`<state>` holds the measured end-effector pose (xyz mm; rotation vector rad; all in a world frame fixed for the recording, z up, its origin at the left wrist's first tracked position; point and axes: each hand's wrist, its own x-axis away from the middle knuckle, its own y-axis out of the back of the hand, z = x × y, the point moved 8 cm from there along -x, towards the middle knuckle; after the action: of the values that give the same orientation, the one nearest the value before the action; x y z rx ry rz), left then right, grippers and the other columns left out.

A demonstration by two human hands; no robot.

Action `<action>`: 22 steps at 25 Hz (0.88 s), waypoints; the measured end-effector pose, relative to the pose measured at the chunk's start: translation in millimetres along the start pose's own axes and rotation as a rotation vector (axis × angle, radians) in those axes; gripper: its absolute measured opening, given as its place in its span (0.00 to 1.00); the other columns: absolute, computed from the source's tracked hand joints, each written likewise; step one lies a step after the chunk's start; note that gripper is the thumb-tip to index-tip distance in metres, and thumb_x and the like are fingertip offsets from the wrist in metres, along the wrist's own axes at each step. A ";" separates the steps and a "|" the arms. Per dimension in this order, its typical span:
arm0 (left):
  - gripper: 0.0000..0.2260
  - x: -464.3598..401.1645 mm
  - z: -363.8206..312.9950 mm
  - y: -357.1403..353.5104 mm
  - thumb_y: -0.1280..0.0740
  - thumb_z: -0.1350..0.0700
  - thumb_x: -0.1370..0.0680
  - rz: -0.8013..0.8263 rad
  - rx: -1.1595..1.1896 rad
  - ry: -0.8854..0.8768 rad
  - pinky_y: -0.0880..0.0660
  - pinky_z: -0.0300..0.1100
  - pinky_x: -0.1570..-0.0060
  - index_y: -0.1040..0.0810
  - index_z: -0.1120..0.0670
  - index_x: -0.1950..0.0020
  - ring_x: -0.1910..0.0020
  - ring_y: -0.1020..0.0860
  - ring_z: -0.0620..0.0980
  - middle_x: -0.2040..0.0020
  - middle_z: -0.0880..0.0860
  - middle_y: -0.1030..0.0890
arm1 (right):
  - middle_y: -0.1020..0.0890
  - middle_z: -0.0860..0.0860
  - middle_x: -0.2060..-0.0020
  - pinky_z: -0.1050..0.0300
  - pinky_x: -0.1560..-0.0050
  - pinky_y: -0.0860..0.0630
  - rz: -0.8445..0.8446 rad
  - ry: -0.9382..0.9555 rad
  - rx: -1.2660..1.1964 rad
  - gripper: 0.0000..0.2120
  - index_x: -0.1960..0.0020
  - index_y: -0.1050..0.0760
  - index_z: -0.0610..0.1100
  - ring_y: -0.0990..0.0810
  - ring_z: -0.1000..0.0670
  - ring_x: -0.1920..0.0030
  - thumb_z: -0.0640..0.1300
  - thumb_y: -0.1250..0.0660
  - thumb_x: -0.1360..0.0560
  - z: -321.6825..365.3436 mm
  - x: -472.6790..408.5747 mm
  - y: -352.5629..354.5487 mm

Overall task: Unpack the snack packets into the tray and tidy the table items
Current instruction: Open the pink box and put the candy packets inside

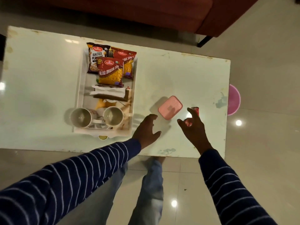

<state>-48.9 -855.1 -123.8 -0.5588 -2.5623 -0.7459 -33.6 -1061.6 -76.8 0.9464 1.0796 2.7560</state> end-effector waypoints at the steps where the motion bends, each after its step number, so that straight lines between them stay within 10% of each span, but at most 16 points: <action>1: 0.32 -7.9 -3.2 -2.9 0.25 0.54 0.26 0.015 -0.024 -0.005 0.25 0.44 0.41 0.36 0.55 0.26 0.37 0.24 0.53 0.29 0.54 0.30 | 0.20 0.46 0.46 0.72 0.57 0.33 0.022 -0.015 0.018 0.32 0.26 0.36 0.49 0.20 0.48 0.49 0.50 0.28 0.25 -2.8 -3.1 -6.5; 5: 0.42 -38.3 -21.0 -22.0 0.22 0.52 0.29 0.018 -0.144 -0.066 0.26 0.49 0.34 0.42 0.56 0.22 0.28 0.32 0.55 0.24 0.56 0.38 | 0.38 0.44 0.23 0.51 0.37 0.26 0.080 0.056 0.098 0.41 0.20 0.47 0.49 0.28 0.41 0.31 0.50 0.27 0.25 -11.2 -16.5 -23.1; 10: 0.49 -65.4 -23.1 -19.4 0.19 0.46 0.35 -0.204 -0.319 -0.027 0.24 0.53 0.40 0.42 0.56 0.22 0.29 0.31 0.58 0.24 0.57 0.35 | 0.49 0.43 0.20 0.35 0.34 0.29 0.117 0.212 0.381 0.47 0.20 0.49 0.49 0.34 0.34 0.28 0.54 0.25 0.29 -7.6 -36.1 -39.7; 22: 0.40 -59.4 -24.0 -20.8 0.18 0.46 0.37 -0.141 0.058 -0.131 0.23 0.33 0.44 0.33 0.48 0.30 0.38 0.26 0.45 0.35 0.48 0.24 | 0.32 0.43 0.29 0.62 0.46 0.34 0.203 0.354 0.131 0.41 0.25 0.36 0.51 0.30 0.45 0.34 0.62 0.26 0.32 -14.7 -28.5 -31.5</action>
<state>-2.8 -900.4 -142.6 -0.4244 -2.7587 -0.7003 -24.2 -1053.5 -120.0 0.6216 1.2895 3.1384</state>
